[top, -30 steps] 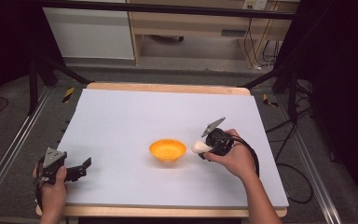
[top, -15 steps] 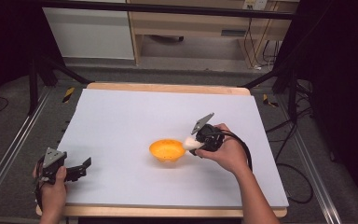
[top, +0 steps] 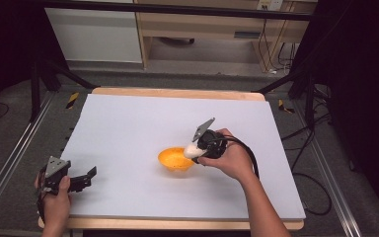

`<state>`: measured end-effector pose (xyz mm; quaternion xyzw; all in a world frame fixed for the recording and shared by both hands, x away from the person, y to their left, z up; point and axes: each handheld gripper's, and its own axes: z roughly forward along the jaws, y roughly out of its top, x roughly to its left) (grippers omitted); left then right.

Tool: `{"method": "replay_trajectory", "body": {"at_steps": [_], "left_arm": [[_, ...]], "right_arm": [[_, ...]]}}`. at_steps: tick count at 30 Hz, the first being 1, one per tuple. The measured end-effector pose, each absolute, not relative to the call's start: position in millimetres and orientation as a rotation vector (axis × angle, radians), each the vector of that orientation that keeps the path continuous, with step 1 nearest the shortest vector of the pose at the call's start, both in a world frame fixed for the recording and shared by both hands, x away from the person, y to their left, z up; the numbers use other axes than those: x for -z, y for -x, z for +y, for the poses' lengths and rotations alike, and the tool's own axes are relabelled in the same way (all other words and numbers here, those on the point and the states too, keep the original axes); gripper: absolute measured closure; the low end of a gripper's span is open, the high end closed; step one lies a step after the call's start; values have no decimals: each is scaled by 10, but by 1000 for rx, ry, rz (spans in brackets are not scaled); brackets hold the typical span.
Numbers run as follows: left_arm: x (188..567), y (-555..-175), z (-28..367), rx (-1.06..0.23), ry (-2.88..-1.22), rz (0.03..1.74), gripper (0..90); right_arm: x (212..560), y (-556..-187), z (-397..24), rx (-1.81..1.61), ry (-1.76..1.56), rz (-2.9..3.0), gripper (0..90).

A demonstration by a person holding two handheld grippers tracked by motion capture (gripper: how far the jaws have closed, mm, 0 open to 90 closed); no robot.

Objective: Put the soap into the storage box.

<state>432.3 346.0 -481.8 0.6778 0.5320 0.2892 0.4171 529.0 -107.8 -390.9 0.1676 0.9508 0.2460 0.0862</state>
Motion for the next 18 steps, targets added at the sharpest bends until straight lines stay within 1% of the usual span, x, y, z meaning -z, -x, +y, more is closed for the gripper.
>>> {"method": "replay_trajectory", "body": {"at_steps": [18], "left_arm": [[4820, -4322, 3461, -720, -1692, 1337, 0]], "right_arm": [[3896, -5343, -788, -725, -393, 2864, 490]]}}
